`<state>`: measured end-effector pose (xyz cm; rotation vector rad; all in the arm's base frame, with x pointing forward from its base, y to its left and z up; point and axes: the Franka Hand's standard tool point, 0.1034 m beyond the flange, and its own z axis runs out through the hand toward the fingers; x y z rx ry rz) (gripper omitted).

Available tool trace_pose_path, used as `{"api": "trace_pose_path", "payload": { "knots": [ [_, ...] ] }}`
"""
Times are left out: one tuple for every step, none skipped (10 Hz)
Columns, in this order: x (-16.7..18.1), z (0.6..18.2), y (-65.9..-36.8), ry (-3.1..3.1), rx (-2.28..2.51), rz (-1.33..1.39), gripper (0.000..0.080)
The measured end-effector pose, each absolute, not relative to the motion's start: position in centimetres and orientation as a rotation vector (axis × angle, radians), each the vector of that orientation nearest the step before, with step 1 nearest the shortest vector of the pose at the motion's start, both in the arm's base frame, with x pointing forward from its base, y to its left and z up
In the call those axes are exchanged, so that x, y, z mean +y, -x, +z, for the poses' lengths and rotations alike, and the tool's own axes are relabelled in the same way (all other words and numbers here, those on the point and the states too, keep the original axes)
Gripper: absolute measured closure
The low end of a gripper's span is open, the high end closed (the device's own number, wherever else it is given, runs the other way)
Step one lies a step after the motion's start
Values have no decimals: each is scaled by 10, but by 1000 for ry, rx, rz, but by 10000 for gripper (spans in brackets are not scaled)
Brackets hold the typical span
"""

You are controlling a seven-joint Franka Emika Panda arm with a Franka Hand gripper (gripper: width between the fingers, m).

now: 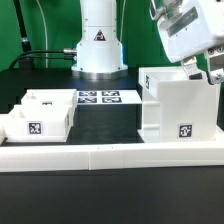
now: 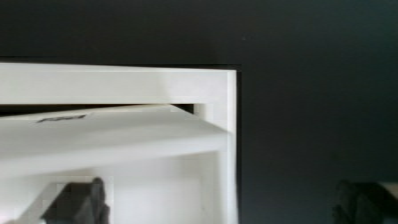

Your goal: Assemble drawer

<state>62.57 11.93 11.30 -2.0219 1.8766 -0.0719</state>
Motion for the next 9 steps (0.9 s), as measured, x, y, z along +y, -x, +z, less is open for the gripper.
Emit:
{"api": "trace_pose_path", "payload": {
  "knots": [
    [118, 119, -619, 2106, 1786, -96, 151],
    [115, 128, -610, 2160, 1723, -114, 151],
    [108, 137, -602, 2193, 1678, -132, 151],
    [104, 143, -596, 2181, 1688, -133, 151],
    [105, 140, -596, 2195, 1674, -133, 151],
    [105, 139, -596, 2207, 1662, -134, 151],
    [105, 136, -594, 2245, 1628, -127, 151],
    [103, 127, -588, 2466, 1394, -89, 151],
    [95, 129, -586, 2638, 1158, -84, 151]
  ]
}}
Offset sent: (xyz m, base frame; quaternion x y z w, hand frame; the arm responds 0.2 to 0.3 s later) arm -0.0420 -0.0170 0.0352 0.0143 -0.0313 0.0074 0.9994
